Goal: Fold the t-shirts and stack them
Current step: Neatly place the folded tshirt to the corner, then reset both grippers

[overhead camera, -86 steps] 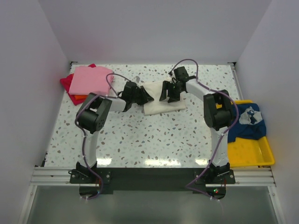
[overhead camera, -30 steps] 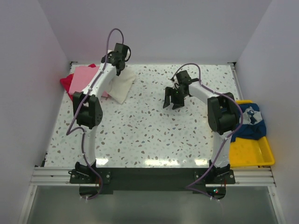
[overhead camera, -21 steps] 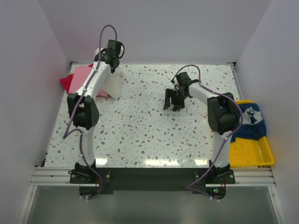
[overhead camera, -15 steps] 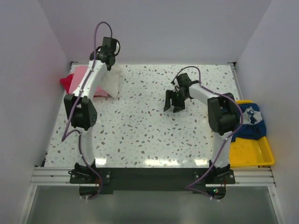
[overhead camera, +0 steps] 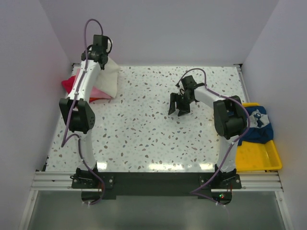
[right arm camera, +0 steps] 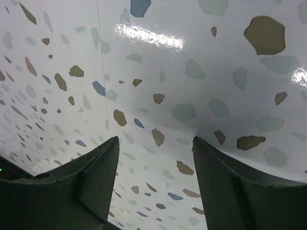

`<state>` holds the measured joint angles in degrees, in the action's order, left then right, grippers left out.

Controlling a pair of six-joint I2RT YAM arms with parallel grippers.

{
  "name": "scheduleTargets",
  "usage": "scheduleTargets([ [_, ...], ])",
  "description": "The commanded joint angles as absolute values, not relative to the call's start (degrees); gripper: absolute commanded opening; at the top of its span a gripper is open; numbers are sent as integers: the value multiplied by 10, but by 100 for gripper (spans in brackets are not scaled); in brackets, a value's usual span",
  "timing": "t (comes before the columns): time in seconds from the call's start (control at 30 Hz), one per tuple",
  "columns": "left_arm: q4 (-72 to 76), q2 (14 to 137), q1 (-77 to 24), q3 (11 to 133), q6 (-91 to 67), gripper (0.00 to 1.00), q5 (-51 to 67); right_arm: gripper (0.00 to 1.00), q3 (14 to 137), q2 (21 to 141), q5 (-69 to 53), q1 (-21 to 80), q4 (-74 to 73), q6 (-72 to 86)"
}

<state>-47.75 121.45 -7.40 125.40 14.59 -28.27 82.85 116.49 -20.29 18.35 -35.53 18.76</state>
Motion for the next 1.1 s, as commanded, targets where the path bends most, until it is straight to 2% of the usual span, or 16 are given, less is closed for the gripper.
scheduleTargets([
  [0.0, -459, 1162, -55, 1284, 156, 0, -294, 66, 823, 1129, -210, 183, -354, 181],
  [0.23, -447, 1176, -17, 1270, 147, 0, -308, 66, 819, 1117, -214, 183, -355, 184],
  [0.27, -444, 1183, -10, 1270, 143, 3, -319, 66, 818, 1114, -214, 183, -355, 183],
  [0.3, -444, 1187, -4, 1271, 138, 40, -323, 66, 817, 1112, -214, 183, -355, 183],
  [0.37, -440, 1194, 17, 1270, 123, 95, -357, 67, 813, 1102, -214, 184, -354, 181],
  [0.4, -437, 1195, 22, 1269, 119, 100, -369, 67, 810, 1099, -214, 183, -354, 181],
  [0.6, -433, 1180, 37, 1258, 89, 100, -391, 68, 793, 1062, -206, 183, -349, 182],
  [0.77, -409, 1105, 35, 1181, 12, 100, -294, 68, 780, 1028, -190, 184, -331, 190],
  [0.93, -283, 957, 28, 965, -93, 100, -129, 68, 764, 993, -160, 183, -302, 196],
  [1.07, -151, 840, -25, 790, -145, 100, -112, 68, 755, 966, -134, 184, -275, 198],
])
